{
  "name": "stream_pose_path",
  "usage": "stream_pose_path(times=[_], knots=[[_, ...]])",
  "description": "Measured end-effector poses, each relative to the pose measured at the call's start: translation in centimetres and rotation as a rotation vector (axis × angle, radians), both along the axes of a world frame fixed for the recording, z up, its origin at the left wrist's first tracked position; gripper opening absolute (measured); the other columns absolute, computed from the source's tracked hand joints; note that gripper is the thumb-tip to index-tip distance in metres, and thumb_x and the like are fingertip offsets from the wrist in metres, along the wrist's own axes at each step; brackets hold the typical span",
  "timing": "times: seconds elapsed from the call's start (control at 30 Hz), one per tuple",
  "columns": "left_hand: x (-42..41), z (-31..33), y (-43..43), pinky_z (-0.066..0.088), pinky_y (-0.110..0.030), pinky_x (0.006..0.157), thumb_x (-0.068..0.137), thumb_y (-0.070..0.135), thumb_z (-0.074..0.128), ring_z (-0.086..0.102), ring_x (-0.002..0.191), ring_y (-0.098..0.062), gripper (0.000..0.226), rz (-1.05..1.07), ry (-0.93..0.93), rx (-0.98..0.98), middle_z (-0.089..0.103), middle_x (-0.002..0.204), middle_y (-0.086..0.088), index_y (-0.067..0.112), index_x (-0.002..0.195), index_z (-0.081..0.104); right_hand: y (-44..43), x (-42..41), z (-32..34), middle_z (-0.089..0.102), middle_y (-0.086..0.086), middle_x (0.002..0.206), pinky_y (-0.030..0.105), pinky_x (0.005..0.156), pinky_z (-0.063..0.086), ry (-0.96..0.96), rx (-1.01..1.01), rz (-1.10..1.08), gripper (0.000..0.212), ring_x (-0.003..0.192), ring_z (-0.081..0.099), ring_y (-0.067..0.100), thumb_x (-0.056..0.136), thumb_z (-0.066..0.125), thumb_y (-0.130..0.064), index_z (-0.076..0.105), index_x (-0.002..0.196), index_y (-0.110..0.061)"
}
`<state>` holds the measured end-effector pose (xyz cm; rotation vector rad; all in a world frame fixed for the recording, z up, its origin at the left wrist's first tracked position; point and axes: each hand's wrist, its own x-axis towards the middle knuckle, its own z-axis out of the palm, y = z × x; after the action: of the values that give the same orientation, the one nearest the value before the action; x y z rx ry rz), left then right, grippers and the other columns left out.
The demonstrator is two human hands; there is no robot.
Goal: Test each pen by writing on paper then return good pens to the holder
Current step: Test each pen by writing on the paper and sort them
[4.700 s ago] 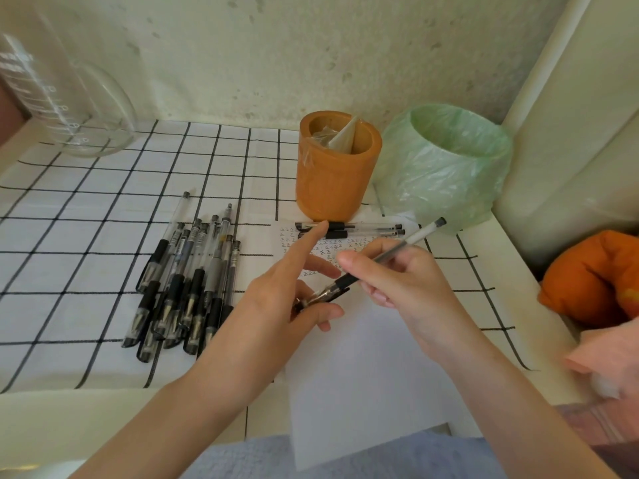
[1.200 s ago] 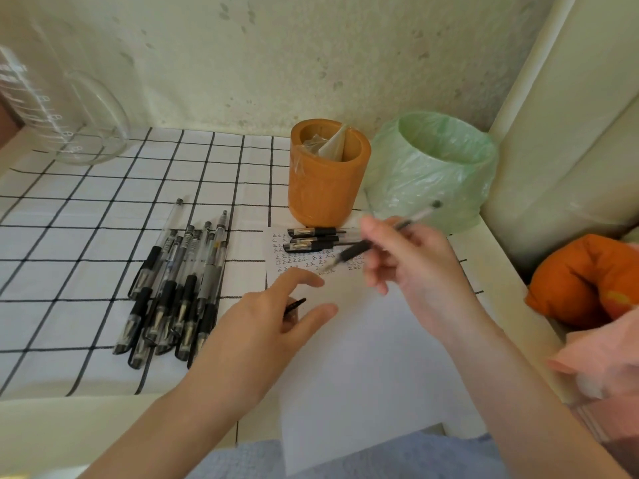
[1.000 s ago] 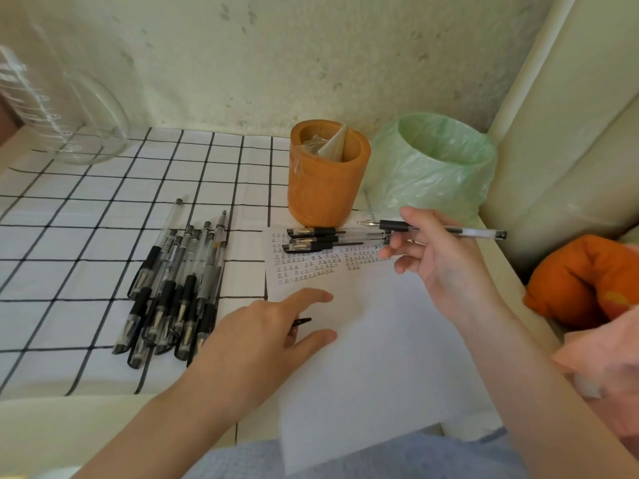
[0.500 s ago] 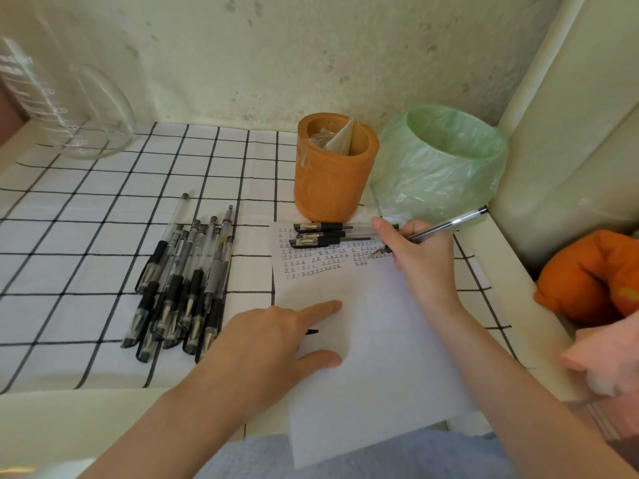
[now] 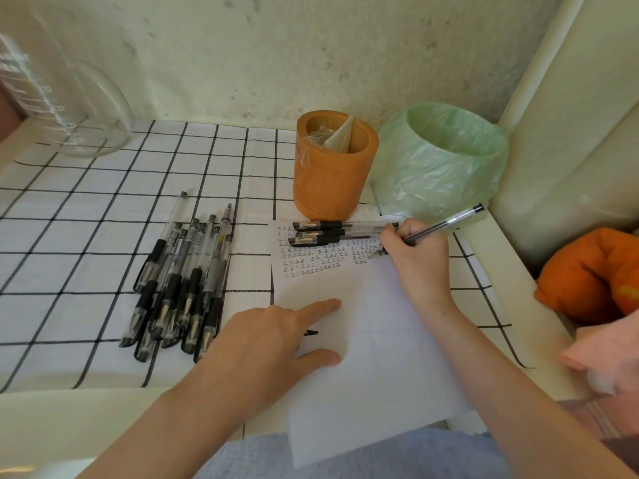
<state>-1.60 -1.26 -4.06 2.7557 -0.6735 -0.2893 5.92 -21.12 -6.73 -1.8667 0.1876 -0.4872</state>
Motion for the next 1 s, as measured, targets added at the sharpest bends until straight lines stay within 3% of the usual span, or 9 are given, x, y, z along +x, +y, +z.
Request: stream_pose_path(times=[0.17, 0.53, 0.67, 1.0], knots=[[0.01, -0.04, -0.03, 0.035, -0.02, 0.062, 0.083, 0.065, 0.04, 0.044, 0.066, -0.007, 0.061, 0.006, -0.003, 0.0, 0.039, 0.059, 0.008, 0.053, 0.138, 0.016, 0.08, -0.04, -0.01, 0.028, 0.002, 0.05, 0.018, 0.047, 0.026, -0.012, -0.026, 0.017, 0.037, 0.05, 0.026, 0.007, 0.084, 0.06, -0.003, 0.037, 0.057, 0.007], [-0.09, 0.01, 0.01, 0.034, -0.02, 0.062, 0.084, 0.065, 0.039, 0.045, 0.066, -0.007, 0.061, 0.004, -0.01, 0.004, 0.04, 0.06, 0.009, 0.053, 0.138, 0.015, 0.22, -0.14, 0.17, 0.022, -0.009, 0.044, 0.018, 0.047, 0.021, -0.016, -0.007, 0.018, 0.045, 0.05, 0.019, 0.006, 0.082, 0.058, 0.002, 0.029, 0.052, -0.015], [-0.08, 0.07, 0.02, 0.033, -0.02, 0.061, 0.084, 0.065, 0.039, 0.044, 0.065, -0.008, 0.061, 0.008, -0.008, 0.004, 0.04, 0.059, 0.008, 0.052, 0.138, 0.015, 0.09, -0.14, 0.15, 0.022, -0.009, 0.045, 0.022, 0.049, 0.021, -0.015, 0.005, 0.022, 0.045, 0.051, 0.02, 0.006, 0.081, 0.059, 0.001, 0.029, 0.051, -0.015], [-0.07, 0.07, -0.01, 0.033, -0.02, 0.058, 0.084, 0.064, 0.04, 0.041, 0.058, -0.008, 0.061, 0.009, 0.003, 0.015, 0.038, 0.057, 0.007, 0.052, 0.138, 0.016, 0.12, -0.15, 0.19, 0.021, -0.009, 0.043, 0.018, 0.046, 0.02, 0.0, -0.012, 0.023, 0.043, 0.05, 0.019, 0.006, 0.078, 0.058, 0.003, 0.028, 0.053, -0.014]])
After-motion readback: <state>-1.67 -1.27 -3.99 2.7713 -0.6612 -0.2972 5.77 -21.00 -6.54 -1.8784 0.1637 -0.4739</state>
